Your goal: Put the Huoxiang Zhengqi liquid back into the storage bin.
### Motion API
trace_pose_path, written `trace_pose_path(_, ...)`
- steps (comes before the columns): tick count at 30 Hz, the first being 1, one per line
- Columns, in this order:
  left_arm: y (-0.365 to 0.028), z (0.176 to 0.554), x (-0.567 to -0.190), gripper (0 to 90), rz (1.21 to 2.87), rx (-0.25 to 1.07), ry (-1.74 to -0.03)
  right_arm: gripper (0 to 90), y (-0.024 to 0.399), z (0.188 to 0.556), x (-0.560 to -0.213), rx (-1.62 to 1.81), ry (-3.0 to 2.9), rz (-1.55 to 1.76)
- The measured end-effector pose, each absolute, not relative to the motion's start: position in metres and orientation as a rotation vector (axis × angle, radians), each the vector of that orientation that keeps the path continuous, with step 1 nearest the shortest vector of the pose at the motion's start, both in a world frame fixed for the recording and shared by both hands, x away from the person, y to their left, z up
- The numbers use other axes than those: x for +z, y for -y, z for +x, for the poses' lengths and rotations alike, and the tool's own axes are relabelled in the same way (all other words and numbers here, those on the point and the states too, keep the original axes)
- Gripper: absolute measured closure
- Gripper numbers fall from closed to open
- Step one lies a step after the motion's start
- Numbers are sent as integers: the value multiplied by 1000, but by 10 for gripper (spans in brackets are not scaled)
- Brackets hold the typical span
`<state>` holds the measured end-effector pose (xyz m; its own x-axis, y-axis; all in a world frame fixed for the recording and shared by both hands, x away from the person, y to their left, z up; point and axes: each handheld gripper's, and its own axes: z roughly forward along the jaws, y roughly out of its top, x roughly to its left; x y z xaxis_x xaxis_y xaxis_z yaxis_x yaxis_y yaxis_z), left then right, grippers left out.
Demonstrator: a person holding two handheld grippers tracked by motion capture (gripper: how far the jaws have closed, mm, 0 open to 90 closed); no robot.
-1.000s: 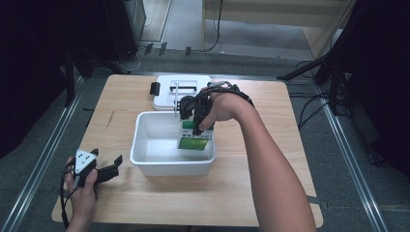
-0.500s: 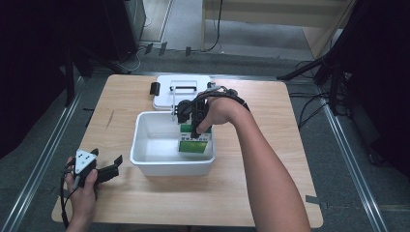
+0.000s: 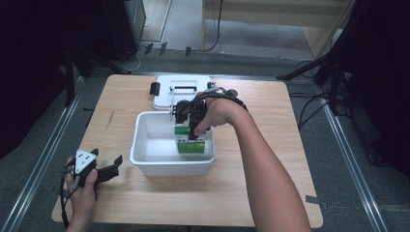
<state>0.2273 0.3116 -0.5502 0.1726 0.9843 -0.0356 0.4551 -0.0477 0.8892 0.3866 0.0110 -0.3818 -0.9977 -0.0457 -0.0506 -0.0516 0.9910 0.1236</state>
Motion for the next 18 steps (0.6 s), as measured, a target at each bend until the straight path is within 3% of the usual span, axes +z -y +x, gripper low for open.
trace_pose_path(5,-311,227,-550,98,1631,818,-1401,397,-9,381,-374,252,-3098,-25)
trace_pose_path(13,-311,227,-550,98,1635,818,-1397,330,-7,378,-364,311,-3078,25)
trace_pose_path(18,-311,227,-550,97,1630,808,-1402,333,-1,377,-355,369,-3077,52)
